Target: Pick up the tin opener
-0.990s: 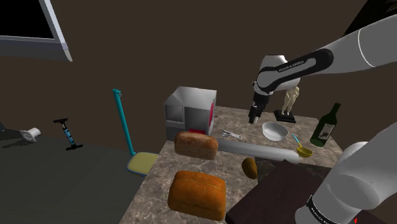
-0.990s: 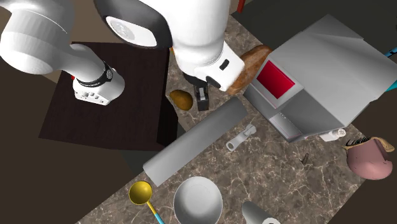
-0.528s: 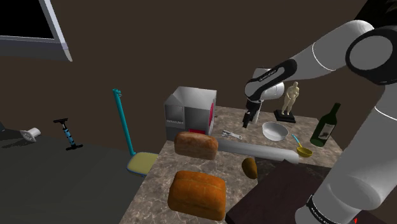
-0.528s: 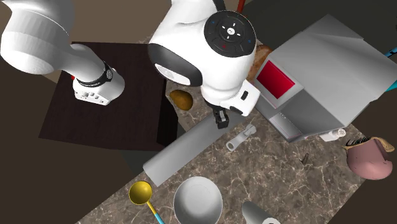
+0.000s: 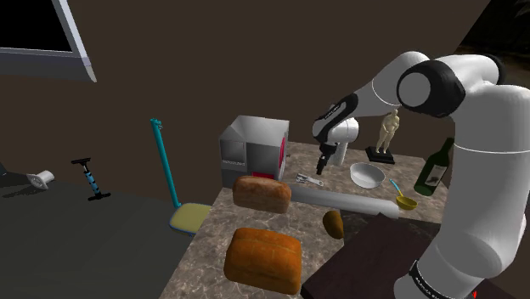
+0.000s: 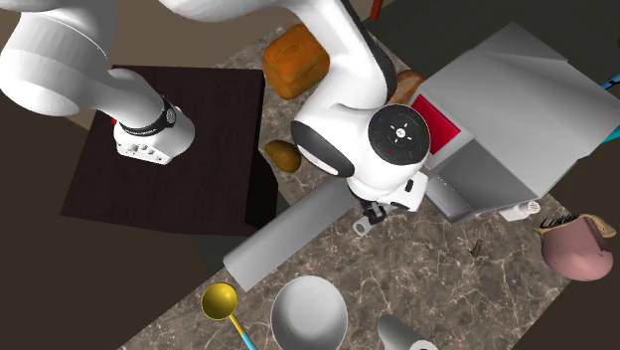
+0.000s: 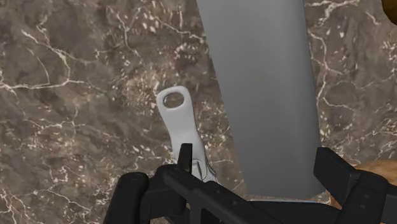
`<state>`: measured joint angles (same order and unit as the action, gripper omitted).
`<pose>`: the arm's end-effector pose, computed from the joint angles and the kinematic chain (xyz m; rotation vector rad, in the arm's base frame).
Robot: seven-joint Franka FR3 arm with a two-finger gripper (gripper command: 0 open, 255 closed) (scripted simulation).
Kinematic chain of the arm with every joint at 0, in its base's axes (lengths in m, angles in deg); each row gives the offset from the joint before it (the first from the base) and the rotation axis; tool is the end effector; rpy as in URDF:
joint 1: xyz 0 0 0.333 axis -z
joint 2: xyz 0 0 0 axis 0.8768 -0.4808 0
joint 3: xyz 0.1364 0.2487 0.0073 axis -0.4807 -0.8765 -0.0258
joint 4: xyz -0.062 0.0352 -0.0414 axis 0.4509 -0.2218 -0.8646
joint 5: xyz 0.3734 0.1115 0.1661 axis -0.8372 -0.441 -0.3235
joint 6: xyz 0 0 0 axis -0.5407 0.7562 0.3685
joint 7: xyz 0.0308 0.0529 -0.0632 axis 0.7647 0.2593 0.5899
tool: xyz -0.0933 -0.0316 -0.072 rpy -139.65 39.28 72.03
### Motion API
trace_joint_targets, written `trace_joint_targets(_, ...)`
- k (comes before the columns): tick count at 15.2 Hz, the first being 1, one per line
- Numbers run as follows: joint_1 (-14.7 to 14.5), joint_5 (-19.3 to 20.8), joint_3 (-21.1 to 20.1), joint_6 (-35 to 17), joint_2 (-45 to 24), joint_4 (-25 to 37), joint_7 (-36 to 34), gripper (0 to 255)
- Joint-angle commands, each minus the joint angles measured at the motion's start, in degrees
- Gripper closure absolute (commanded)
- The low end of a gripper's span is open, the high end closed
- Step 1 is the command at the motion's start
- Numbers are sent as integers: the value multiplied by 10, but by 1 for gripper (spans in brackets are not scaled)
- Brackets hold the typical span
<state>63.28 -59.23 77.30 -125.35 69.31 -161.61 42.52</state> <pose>0.5407 -0.1978 0.1758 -3.0474 -0.6008 -0.1093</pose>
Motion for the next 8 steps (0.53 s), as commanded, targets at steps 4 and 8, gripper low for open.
trace_joint_targets(4,39,-41,-37,-19,-116,99,71,0)
trace_joint_targets(8,62,-50,-60,-21,-195,180,104,0)
